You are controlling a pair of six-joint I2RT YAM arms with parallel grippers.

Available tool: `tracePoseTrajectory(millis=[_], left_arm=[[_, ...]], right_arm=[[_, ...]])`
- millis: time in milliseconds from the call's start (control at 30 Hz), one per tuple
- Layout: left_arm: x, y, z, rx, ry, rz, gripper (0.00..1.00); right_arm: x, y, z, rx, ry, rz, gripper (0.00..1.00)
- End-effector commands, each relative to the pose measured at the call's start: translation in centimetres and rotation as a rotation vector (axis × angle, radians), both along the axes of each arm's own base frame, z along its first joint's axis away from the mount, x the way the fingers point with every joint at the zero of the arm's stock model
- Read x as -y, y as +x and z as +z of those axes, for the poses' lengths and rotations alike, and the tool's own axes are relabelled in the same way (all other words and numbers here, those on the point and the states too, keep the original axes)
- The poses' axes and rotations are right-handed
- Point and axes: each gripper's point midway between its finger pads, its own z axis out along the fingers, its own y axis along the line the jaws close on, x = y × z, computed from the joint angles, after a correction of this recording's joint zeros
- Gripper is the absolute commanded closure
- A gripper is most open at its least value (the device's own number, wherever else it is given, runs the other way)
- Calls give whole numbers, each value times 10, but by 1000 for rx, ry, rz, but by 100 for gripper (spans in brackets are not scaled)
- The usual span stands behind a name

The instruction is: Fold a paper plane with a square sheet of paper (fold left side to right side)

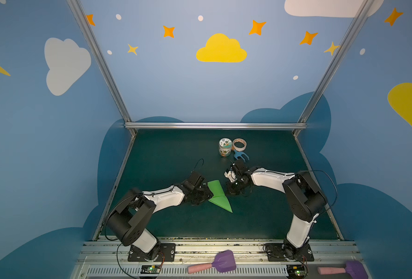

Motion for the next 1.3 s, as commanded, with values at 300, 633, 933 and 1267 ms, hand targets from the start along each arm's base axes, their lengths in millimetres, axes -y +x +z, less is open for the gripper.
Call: tracePoseTrajectory(millis=[300, 633, 933, 1267], left_arm=[[10, 7, 11, 29, -34, 4, 58], [16, 11, 12, 38, -50, -16, 68], [19, 11, 14, 47, -51, -36, 73], [18, 8, 12, 47, -37, -54, 96]], right_arm=[[10, -11, -23, -38, -38, 3, 100], [11, -11, -24, -40, -34, -5, 100], [11, -11, -26, -46, -30, -7, 100], [9, -7, -15, -32, -9, -10, 100]])
